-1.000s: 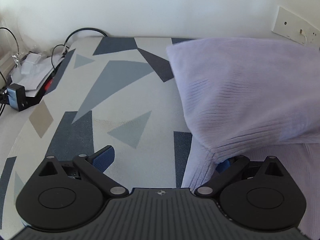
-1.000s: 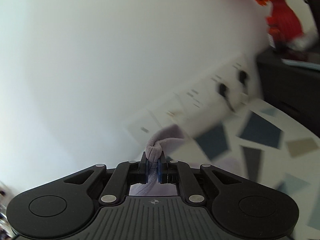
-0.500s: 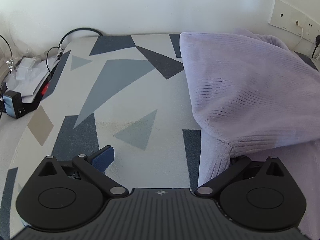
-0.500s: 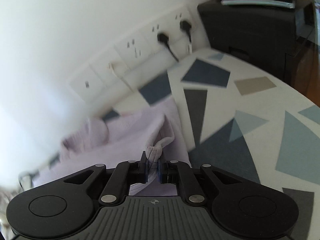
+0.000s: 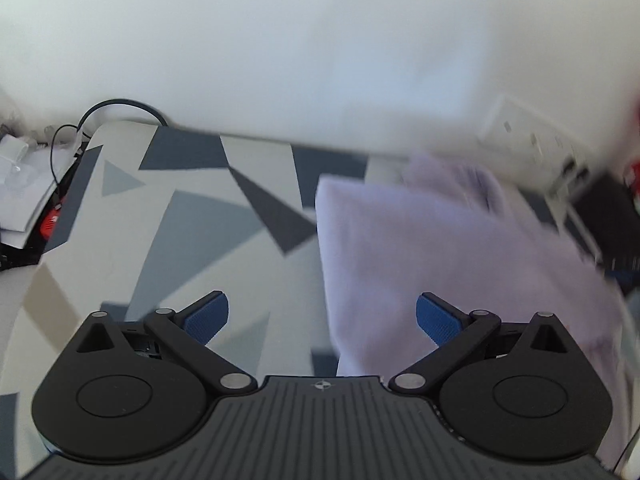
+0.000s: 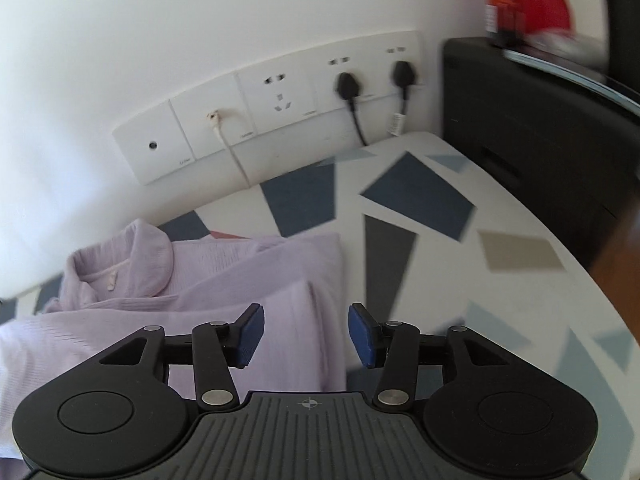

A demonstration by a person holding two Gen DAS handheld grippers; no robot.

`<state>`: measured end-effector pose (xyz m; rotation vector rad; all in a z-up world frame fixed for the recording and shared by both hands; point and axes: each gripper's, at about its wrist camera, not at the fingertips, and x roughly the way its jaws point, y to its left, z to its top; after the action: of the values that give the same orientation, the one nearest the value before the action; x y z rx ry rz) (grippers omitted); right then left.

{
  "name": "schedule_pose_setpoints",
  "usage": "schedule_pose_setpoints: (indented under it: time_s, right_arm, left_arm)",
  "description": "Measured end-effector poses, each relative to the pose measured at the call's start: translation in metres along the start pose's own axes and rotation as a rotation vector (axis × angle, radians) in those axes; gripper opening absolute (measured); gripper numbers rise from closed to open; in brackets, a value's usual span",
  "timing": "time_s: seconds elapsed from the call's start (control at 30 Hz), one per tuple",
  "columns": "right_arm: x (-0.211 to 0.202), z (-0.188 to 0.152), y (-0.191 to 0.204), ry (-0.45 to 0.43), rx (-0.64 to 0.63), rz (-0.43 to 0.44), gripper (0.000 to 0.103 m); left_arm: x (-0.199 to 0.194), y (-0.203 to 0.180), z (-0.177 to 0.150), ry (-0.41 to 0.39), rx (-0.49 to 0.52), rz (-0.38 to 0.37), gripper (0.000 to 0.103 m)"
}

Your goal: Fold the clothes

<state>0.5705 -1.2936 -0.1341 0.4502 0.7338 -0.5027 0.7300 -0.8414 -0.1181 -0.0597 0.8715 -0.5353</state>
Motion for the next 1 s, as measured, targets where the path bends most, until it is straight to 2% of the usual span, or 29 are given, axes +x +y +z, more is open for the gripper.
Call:
schedule_pose_setpoints:
  time_s: [0.17,0.23,0.27,0.3,0.33,0.37,0.4,0.5,0.53,0.63,0.73,0.77,0.8,0.83,0.87,0.93,0.97,1.0]
  right_arm:
    - [0.032,0.007,0.0,0.065,0.087,0.014,0.04]
    - [0.035,0.006,0.001,0.069,0.079,0.017,0.024]
    - [0.036,0.005,0.001,0.068,0.065,0.015,0.018]
    - [0.036,0.004,0.002,0.067,0.048,0.013,0.01]
    - [0.034,0.004,0.003,0.058,0.038,0.014,0.007]
    - [0.031,0.005,0.002,0.04,0.038,0.017,0.006]
    - [0.028,0.005,0.002,0.022,0.037,0.02,0.005]
    - [0.012,0.009,0.003,-0.083,0.038,0.031,0.004]
    - [0.008,0.011,0.004,-0.109,0.035,0.03,0.004]
    - [0.025,0.012,0.007,-0.063,0.02,-0.009,0.004]
    - [0.046,0.004,0.007,-0.01,0.014,-0.053,0.004]
    - [0.049,0.001,0.008,-0.01,0.005,-0.061,0.004]
    - [0.05,-0.001,0.009,-0.015,-0.003,-0.066,0.006]
    - [0.048,-0.003,0.01,-0.021,-0.006,-0.069,0.011]
    - [0.045,-0.003,0.011,-0.031,-0.005,-0.068,0.013]
    - [0.035,-0.002,0.011,-0.065,-0.002,-0.056,0.031]
    - [0.028,-0.002,0.011,-0.081,-0.008,-0.048,0.036]
    - [0.021,-0.003,0.012,-0.096,-0.023,-0.037,0.049]
  left_arm:
    - [0.063,-0.004,0.038,0.027,-0.156,0.03,0.101]
    - [0.083,-0.001,0.044,0.048,-0.227,0.014,0.096]
    - [0.092,0.001,0.046,0.059,-0.261,0.005,0.086]
    - [0.098,0.003,0.045,0.071,-0.291,-0.01,0.049]
    - [0.104,0.004,0.045,0.081,-0.319,-0.019,0.026]
    - [0.105,0.004,0.044,0.081,-0.346,-0.013,0.012]
    - [0.105,0.002,0.043,0.072,-0.359,-0.004,0.011]
    - [0.091,-0.014,0.043,-0.04,-0.274,0.038,0.011]
    - [0.095,-0.016,0.042,-0.034,-0.256,0.053,0.011]
    - [0.112,-0.016,0.037,0.0,-0.266,0.086,0.011]
    - [0.118,-0.017,0.035,0.0,-0.254,0.109,0.013]
    - [0.116,-0.018,0.035,-0.002,-0.242,0.119,0.021]
    - [0.111,-0.02,0.037,-0.011,-0.224,0.14,0.041]
    - [0.106,-0.023,0.038,-0.02,-0.206,0.162,0.054]
    - [0.1,-0.025,0.04,-0.029,-0.188,0.183,0.075]
    - [0.089,-0.029,0.043,-0.049,-0.148,0.216,0.078]
    - [0.078,-0.034,0.042,-0.063,-0.113,0.198,0.081]
    - [0.069,-0.041,0.04,-0.063,-0.075,0.185,0.09]
